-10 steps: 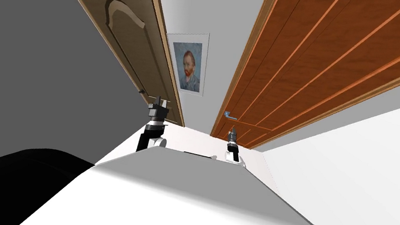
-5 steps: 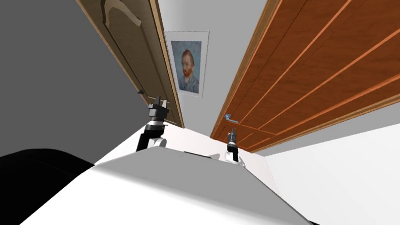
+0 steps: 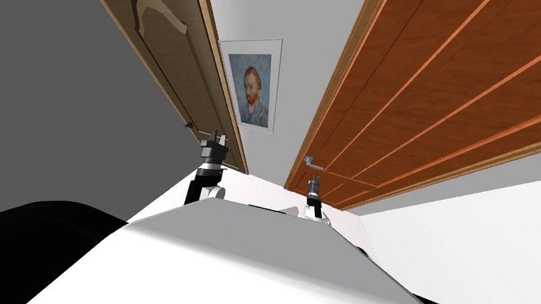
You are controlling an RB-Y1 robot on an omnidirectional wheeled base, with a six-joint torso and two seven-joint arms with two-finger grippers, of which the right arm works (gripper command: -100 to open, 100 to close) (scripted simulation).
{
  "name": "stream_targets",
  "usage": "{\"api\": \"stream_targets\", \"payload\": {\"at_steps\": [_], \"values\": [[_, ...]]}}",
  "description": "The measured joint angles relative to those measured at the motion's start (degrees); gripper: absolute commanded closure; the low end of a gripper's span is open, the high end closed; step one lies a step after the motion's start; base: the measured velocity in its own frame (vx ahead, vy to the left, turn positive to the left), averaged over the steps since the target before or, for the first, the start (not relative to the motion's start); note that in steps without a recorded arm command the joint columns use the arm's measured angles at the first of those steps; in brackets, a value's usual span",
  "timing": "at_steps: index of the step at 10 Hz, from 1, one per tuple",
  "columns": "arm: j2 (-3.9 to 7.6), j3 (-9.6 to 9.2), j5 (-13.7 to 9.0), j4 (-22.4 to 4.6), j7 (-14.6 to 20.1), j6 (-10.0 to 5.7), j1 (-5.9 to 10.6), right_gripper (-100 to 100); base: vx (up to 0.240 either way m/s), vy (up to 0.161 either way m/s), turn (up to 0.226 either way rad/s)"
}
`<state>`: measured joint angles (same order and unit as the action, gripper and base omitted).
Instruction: Pull the door open
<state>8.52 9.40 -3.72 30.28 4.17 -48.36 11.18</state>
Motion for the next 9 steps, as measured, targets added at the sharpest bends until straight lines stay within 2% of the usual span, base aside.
{"api": "stream_targets", "payload": {"at_steps": [2, 3, 4, 5, 6, 8, 9], "values": [[0.12, 0.10, -0.1, -0.9, 0.1, -0.11, 0.38, -100, 0.080, 0.005, 0.072], [0.87, 0.38, -0.3, -2.9, 0.6, -1.25, 0.73, -100, 0.152, 0.023, 0.067], [1.23, 0.49, -0.4, -2.4, 1.0, -1.27, 0.35, -100, 0.161, 0.045, 0.118], [1.63, 0.60, -0.5, 1.1, 1.5, 0.13, -1.92, -100, 0.148, 0.021, 0.059], [2.27, 0.79, -0.7, -0.9, 1.9, -0.51, -1.19, -100, 0.210, 0.007, 0.126], [4.19, 1.43, -1.2, -2.7, 3.5, -2.11, -1.69, -100, 0.209, -0.009, 0.172], [4.94, 1.61, -1.4, -1.2, 4.3, -2.22, -3.52, -100, 0.216, 0.005, 0.106]]}}
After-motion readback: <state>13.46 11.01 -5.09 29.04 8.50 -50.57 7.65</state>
